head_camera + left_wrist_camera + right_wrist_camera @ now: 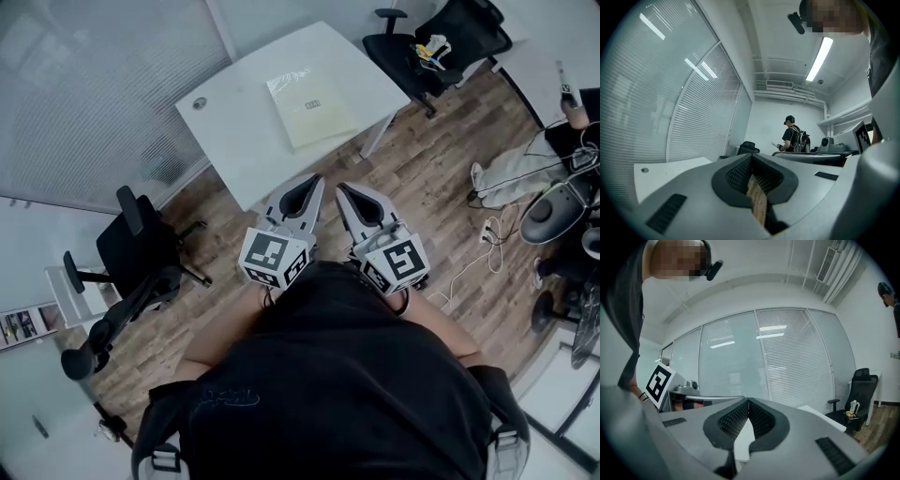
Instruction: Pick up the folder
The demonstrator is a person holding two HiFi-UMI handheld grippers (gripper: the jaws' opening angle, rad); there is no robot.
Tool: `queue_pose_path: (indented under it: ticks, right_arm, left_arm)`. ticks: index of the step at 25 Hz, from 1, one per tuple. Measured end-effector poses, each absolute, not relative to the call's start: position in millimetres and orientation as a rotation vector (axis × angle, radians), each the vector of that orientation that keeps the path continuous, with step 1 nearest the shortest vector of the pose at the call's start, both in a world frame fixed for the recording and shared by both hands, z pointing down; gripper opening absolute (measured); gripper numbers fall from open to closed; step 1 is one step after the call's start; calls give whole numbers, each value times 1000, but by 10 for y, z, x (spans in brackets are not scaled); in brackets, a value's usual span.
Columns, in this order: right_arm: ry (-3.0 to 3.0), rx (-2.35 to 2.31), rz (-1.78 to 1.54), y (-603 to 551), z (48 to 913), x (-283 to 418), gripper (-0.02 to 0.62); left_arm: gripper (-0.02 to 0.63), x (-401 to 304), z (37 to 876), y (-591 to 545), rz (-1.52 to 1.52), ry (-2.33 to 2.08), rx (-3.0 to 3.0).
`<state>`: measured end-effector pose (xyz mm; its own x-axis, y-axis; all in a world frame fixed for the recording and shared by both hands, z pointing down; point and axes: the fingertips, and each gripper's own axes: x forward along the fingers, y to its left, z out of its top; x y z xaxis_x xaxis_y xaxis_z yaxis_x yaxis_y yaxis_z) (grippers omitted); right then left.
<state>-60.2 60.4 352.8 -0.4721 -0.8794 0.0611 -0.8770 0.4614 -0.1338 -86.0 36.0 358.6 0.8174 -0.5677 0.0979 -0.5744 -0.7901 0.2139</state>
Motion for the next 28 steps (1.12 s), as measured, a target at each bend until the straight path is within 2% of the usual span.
queue_pose_path:
  ticks: [15,28]
  right_arm:
    - [2747,-1523,-231,154,3582,-466,21]
    - [2826,-1402,-247,-467,3651,146,21]
  left_arm:
    - [12,-708,3710,-7,61,-943,2704]
    - [12,-120,3782,-627,51,-1083,2632]
